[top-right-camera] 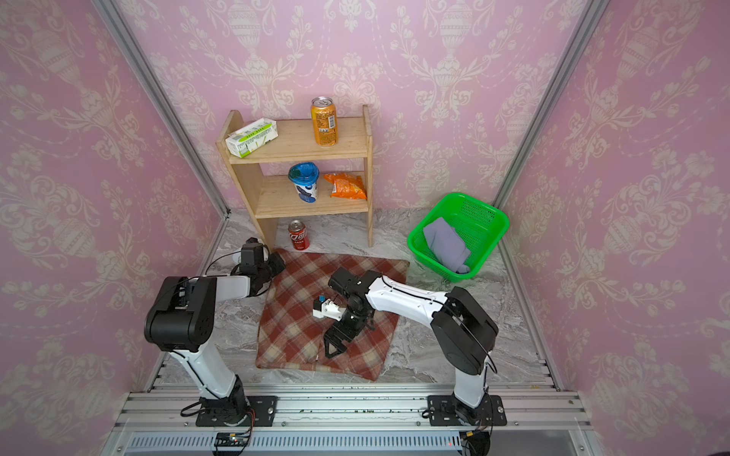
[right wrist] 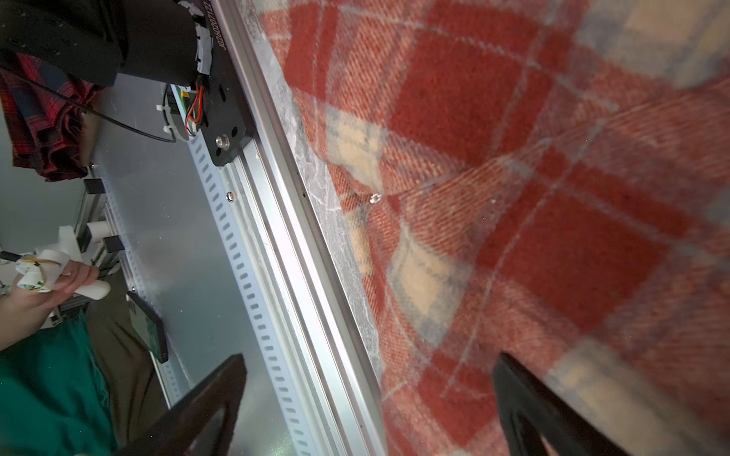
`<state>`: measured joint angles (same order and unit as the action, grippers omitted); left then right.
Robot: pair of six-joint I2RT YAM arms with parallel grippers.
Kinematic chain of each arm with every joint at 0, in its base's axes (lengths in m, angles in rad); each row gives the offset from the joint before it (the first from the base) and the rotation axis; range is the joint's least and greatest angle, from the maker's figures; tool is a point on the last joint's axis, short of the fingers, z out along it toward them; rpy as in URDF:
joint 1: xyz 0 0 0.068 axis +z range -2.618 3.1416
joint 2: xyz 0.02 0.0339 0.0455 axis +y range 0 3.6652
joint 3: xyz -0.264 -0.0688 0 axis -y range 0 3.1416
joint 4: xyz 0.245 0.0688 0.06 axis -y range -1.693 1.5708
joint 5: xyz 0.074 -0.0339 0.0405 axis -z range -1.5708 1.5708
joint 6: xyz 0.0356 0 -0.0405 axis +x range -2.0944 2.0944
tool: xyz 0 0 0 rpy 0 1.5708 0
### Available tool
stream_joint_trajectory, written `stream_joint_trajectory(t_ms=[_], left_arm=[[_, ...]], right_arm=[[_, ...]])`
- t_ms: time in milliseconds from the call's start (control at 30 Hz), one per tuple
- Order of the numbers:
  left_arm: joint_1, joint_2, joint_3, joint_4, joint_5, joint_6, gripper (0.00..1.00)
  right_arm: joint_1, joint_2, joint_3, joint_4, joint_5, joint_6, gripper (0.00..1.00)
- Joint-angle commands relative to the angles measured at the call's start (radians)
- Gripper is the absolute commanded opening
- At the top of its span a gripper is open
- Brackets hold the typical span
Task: Roll up the skirts
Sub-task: Flatten out the skirt at the center of the board, then fold the skirt at the center of the board.
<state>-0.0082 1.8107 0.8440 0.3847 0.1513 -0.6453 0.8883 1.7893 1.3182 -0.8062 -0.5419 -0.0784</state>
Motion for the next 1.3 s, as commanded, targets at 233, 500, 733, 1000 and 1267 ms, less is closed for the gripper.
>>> stream_joint_trajectory(t_ms=[233,500,733,1000,1267], left_arm=[[0.010,0.007,0.004,-0.026,0.004,0.018,0.02],[0.015,-0.012,0.015,-0.025,0.024,0.000,0.00],[0.017,-0.039,0.008,-0.046,0.044,0.005,0.00],[0.019,-0.068,-0.011,-0.045,0.053,-0.004,0.00],[0.027,-0.079,0.003,-0.062,0.086,-0.019,0.00]], right_arm=[[0.217,-0.126,-0.065,0.195,0.469,0.047,0.99],[0.325,-0.082,-0.115,0.565,0.606,0.194,0.61],[0.366,0.135,0.082,0.660,0.572,0.305,1.00],[0.388,0.330,0.287,0.620,0.574,0.427,0.93],[0.499,0.457,0.419,0.542,0.727,0.311,0.86]])
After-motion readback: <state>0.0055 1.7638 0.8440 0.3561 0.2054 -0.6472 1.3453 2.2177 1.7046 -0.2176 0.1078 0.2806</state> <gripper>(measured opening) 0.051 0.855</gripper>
